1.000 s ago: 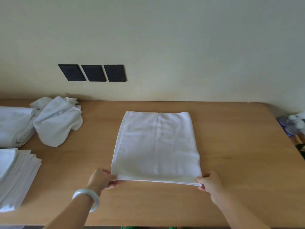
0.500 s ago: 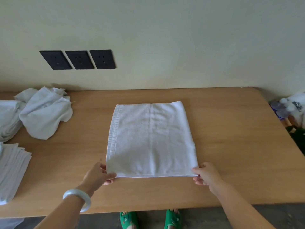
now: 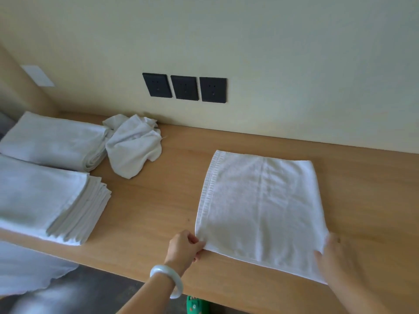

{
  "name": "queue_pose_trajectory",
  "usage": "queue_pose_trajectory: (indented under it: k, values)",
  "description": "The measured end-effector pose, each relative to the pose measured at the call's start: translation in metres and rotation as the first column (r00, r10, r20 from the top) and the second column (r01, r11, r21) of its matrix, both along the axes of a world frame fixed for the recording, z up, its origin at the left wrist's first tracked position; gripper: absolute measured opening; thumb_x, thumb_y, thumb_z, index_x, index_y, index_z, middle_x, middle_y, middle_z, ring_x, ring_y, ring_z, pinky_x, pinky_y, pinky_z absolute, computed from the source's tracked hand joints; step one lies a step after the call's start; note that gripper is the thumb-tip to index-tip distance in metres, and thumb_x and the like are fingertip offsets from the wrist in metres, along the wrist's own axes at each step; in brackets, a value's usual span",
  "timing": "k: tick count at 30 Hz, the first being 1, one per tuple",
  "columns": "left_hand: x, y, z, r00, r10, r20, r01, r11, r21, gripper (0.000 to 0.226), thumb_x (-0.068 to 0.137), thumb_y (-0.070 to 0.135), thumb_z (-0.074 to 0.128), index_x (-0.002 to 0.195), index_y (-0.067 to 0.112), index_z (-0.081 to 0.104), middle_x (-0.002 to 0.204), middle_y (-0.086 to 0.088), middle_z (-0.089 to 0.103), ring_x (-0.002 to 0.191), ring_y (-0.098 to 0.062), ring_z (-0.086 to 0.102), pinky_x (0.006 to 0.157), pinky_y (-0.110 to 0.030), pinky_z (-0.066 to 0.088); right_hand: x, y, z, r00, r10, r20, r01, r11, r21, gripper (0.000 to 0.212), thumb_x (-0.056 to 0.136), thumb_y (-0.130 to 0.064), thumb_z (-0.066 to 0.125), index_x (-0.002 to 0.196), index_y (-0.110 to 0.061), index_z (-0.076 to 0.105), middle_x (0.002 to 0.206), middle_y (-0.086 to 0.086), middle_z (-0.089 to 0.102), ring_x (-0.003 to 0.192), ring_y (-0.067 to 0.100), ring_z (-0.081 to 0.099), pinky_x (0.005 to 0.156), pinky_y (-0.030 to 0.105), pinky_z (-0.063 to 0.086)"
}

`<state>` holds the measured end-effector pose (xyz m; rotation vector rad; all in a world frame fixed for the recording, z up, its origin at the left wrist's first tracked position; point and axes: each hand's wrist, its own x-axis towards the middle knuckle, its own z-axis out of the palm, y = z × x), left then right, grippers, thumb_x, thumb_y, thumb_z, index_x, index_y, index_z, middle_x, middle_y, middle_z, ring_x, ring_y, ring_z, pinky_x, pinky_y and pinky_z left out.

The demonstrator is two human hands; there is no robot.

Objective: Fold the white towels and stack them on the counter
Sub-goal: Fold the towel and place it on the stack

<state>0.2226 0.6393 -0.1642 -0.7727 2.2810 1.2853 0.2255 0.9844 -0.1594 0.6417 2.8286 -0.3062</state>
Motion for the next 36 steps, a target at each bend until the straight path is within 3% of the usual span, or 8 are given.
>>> queue_pose_trajectory:
  k: [5, 12, 17, 23, 27, 29, 31, 36]
  values:
    - [-0.008, 0.005, -0.001, 1.000, 0.016, -0.010, -0.016, 1.000, 0.014, 0.010, 0.079, 0.014, 0.072, 0.073, 0.015, 0.063, 0.064, 0.001, 0.062, 0.048, -0.012, 0.052, 0.048, -0.019, 0.044, -0.061, -0.078, 0.005, 0.948, 0.319, -0.013, -0.309, 0.904, -0.294, 0.005, 0.092, -0.016, 0.056, 0.096, -0.012, 0.054, 0.096, 0.001, 0.052, 0.093, 0.023, 0.057, 0.075, 0.030, 0.044]
    - [-0.013, -0.001, -0.004, 0.995, 0.099, 0.008, -0.099, 0.984, 0.150, 0.023, 0.088, 0.035, 0.069, 0.095, 0.013, 0.063, 0.070, 0.000, 0.065, 0.048, -0.007, 0.052, 0.051, -0.019, 0.041, -0.041, -0.100, -0.027, 0.922, 0.351, -0.163, -0.381, 0.899, -0.216, 0.013, 0.088, -0.003, 0.056, 0.098, -0.006, 0.063, 0.099, 0.004, 0.048, 0.098, 0.028, 0.054, 0.070, 0.028, 0.035]
    - [-0.017, -0.012, -0.005, 0.994, -0.032, -0.101, 0.036, 0.999, 0.036, 0.016, 0.092, 0.014, 0.063, 0.078, 0.013, 0.056, 0.065, 0.001, 0.060, 0.044, 0.000, 0.050, 0.048, -0.018, 0.041, -0.029, -0.080, -0.033, 0.871, 0.384, -0.307, -0.437, 0.891, -0.126, 0.038, 0.067, 0.017, 0.067, 0.099, -0.003, 0.066, 0.102, 0.010, 0.059, 0.093, 0.031, 0.059, 0.076, 0.038, 0.052]
    - [-0.021, -0.022, -0.003, 0.997, -0.073, -0.024, 0.073, 0.997, 0.026, 0.013, 0.091, 0.009, 0.063, 0.080, 0.007, 0.056, 0.064, -0.007, 0.063, 0.045, -0.006, 0.064, 0.044, -0.019, 0.045, -0.010, -0.022, -0.043, 0.967, -0.112, -0.228, 0.096, 0.992, -0.083, 0.034, 0.067, 0.007, 0.074, 0.100, 0.012, 0.063, 0.100, 0.034, 0.059, 0.092, 0.049, 0.057, 0.081, 0.052, 0.048]
    - [-0.022, -0.021, -0.007, 0.995, -0.102, -0.022, 0.100, 0.993, -0.060, 0.015, 0.091, 0.014, 0.062, 0.082, 0.005, 0.056, 0.069, -0.009, 0.066, 0.049, -0.008, 0.063, 0.049, -0.022, 0.047, 0.010, 0.001, -0.033, 0.880, -0.473, 0.041, 0.449, 0.802, -0.394, 0.024, 0.082, -0.028, 0.060, 0.073, -0.006, 0.057, 0.074, 0.020, 0.059, 0.075, 0.035, 0.055, 0.071, 0.040, 0.043]
    - [-0.021, -0.019, -0.008, 0.995, -0.099, -0.024, 0.098, 0.993, -0.070, 0.015, 0.093, 0.012, 0.059, 0.081, 0.005, 0.055, 0.070, -0.012, 0.069, 0.042, -0.007, 0.058, 0.048, -0.019, 0.046, 0.017, 0.001, -0.016, 0.856, -0.477, 0.197, 0.494, 0.646, -0.582, 0.012, 0.068, -0.006, 0.064, 0.079, -0.004, 0.059, 0.071, 0.013, 0.061, 0.067, 0.026, 0.052, 0.069, 0.035, 0.040]
    - [-0.020, -0.018, -0.008, 0.995, -0.093, -0.038, 0.090, 0.993, -0.071, 0.016, 0.093, 0.010, 0.058, 0.079, 0.006, 0.054, 0.066, -0.013, 0.070, 0.038, -0.006, 0.056, 0.044, -0.015, 0.042, 0.024, 0.002, -0.004, 0.879, -0.381, 0.286, 0.469, 0.586, -0.662, 0.047, 0.061, 0.011, 0.061, 0.103, -0.010, 0.052, 0.091, 0.007, 0.063, 0.078, 0.021, 0.056, 0.069, 0.034, 0.045]
    - [-0.020, -0.017, -0.005, 0.995, -0.093, -0.028, 0.091, 0.993, -0.070, 0.014, 0.093, 0.010, 0.060, 0.080, 0.007, 0.055, 0.061, -0.011, 0.070, 0.037, -0.007, 0.057, 0.041, -0.016, 0.038, 0.040, 0.000, -0.011, 0.971, -0.234, 0.052, 0.211, 0.732, -0.647, 0.089, 0.066, 0.012, 0.074, 0.137, -0.020, 0.031, 0.109, -0.006, 0.053, 0.094, 0.016, 0.060, 0.077, 0.029, 0.048]
